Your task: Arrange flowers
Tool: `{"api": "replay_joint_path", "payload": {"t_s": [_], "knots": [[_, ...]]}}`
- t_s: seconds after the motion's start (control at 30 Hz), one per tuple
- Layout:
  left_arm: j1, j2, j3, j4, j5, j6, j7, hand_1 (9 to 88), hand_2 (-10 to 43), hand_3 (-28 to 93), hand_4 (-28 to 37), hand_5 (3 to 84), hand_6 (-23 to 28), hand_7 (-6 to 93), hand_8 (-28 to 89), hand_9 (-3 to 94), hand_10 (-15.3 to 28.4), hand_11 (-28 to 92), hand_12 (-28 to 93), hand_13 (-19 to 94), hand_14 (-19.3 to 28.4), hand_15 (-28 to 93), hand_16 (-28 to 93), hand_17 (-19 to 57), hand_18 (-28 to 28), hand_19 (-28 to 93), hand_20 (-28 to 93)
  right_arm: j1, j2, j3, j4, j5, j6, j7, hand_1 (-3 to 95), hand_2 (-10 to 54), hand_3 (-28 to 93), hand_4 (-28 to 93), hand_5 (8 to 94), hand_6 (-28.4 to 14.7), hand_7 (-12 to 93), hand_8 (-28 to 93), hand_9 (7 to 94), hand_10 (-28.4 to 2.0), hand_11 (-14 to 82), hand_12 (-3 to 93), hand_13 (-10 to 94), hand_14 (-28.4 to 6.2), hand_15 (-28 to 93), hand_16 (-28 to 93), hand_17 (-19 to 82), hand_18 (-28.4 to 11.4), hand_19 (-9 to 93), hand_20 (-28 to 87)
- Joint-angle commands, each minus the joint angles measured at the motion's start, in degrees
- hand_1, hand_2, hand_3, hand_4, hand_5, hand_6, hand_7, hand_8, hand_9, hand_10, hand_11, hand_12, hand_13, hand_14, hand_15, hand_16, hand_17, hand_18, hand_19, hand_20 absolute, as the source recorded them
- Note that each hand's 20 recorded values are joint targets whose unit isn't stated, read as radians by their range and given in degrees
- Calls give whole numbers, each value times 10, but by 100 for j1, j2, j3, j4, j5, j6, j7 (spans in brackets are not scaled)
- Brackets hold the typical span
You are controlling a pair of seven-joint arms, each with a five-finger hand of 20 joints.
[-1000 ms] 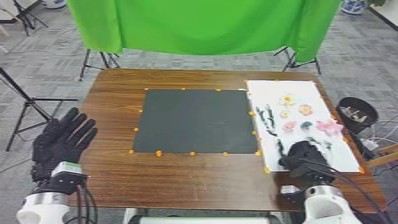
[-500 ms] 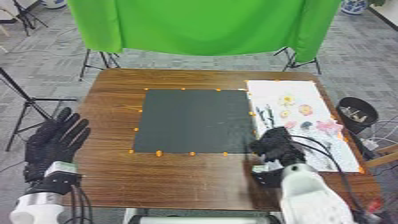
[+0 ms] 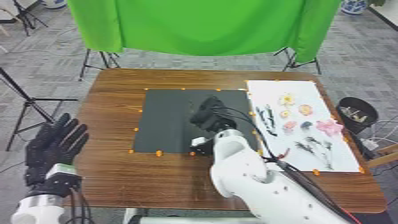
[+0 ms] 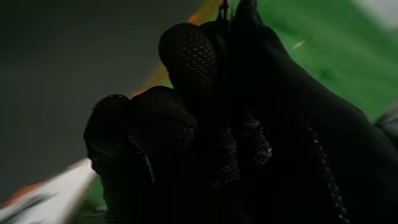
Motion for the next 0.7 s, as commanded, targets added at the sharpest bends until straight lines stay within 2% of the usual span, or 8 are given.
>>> {"api": "replay_joint_path", "payload": {"t_s": [0.03,0.13,0.17,0.3,0.47,0.6,0.67,0.7], "knots": [[-154,107,75,25,80,136,-283,294,187,690,-283,429,106,96,-78,340,163,250,92,254,171,407,-85,-65,151,376,78,400,-815,-336,253,-436,-775,540,433,-95,932,272,666,-11,770,135,932,-108,180,528,749,-109,640,541,329,-258,932,213],[-236,160,128,54,77,159,-373,294,187,689,-283,429,106,96,-79,339,163,250,92,253,171,407,-85,-65,151,376,78,332,-1020,-424,400,-331,-964,868,433,-95,932,273,664,-13,769,143,929,-107,190,521,748,-113,650,528,329,-265,932,215],[-257,167,133,55,99,171,-455,294,187,690,-283,429,106,96,-79,339,163,249,92,253,171,407,-85,-65,151,376,78,257,-1099,-405,421,-251,-1022,1017,433,-95,932,273,664,-13,769,143,928,-107,192,522,748,-114,650,528,330,-267,932,214],[-372,192,211,97,112,150,-542,294,187,690,-283,429,106,96,-78,339,164,249,92,253,171,407,-84,-65,151,375,79,79,-1324,-389,495,64,-1090,1433,431,-95,932,271,661,-14,771,148,925,-106,196,520,748,-119,652,523,331,-274,932,214],[-492,173,283,154,145,89,-627,291,195,706,-282,430,106,96,-79,339,163,251,93,253,171,408,-84,-65,151,375,80,67,-1522,-447,739,-27,-897,1837,421,-95,932,269,654,-14,775,151,918,-110,202,511,748,-120,652,504,333,-278,932,204],[-623,160,392,201,130,89,-689,292,196,703,-283,430,106,97,-79,338,163,250,93,253,171,408,-84,-65,152,376,80,56,-1769,-361,1033,-155,-470,2144,416,-95,932,266,647,-16,779,152,914,-109,208,504,750,-121,653,494,336,-282,932,202],[-651,159,420,201,166,97,-738,291,196,703,-283,430,106,98,-79,338,163,249,92,253,171,408,-84,-65,152,376,80,39,-1841,-334,1129,-228,-365,2196,413,-95,932,266,646,-17,781,148,912,-108,211,500,749,-121,654,489,337,-282,932,202],[-662,170,431,204,159,87,-712,291,196,703,-283,430,106,97,-79,338,164,249,92,253,171,409,-84,-65,152,376,80,52,-1878,-323,1174,-263,-335,2209,412,-95,932,265,644,-17,783,146,912,-108,213,497,749,-121,656,488,339,-283,932,202]]}}
